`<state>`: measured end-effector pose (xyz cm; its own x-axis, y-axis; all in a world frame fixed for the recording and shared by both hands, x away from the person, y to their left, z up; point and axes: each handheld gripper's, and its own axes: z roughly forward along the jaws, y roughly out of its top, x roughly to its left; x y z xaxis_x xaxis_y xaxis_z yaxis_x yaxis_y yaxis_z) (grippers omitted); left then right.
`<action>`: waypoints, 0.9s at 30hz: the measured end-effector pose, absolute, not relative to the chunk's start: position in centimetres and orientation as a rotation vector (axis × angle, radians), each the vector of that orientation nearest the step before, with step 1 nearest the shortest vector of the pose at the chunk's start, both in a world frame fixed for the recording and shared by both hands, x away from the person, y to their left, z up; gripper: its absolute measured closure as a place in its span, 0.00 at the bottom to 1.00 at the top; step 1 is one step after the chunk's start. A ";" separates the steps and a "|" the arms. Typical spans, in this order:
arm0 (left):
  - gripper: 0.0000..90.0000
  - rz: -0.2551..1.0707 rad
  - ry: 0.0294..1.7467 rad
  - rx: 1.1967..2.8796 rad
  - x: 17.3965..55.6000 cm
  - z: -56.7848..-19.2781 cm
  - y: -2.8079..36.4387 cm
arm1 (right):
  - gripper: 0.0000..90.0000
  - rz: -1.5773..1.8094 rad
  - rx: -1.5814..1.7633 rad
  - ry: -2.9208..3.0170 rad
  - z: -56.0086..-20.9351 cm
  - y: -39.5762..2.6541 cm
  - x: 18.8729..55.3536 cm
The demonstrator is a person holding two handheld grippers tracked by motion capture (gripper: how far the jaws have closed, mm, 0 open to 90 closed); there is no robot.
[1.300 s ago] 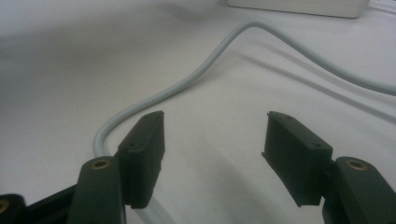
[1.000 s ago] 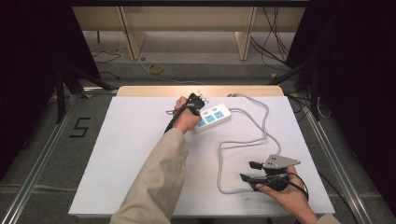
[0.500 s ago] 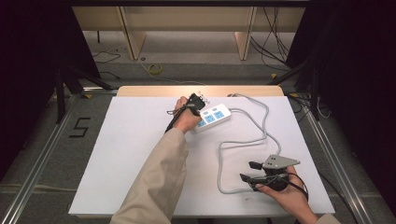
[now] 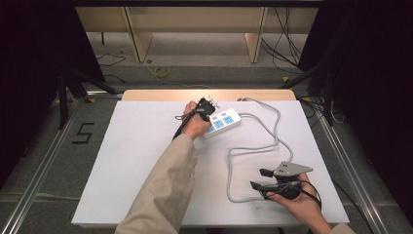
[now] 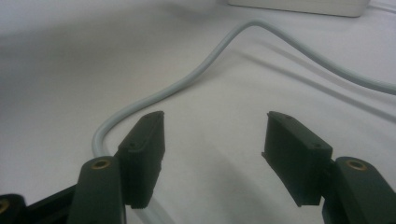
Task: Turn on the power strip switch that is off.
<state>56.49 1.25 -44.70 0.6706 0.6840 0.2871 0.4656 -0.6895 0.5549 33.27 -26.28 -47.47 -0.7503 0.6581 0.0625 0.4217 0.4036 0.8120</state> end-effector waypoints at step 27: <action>1.00 0.631 0.935 2.434 56.5 -44.8 1.6 | 0.43 1.267 0.944 2.396 -47.5 -26.3 33.2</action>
<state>56.50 1.65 -44.75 0.6648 0.7039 0.2502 0.4952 -0.6660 0.5578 33.23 -26.26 -47.47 -0.7509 0.6576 0.0611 0.4209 0.4052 0.8116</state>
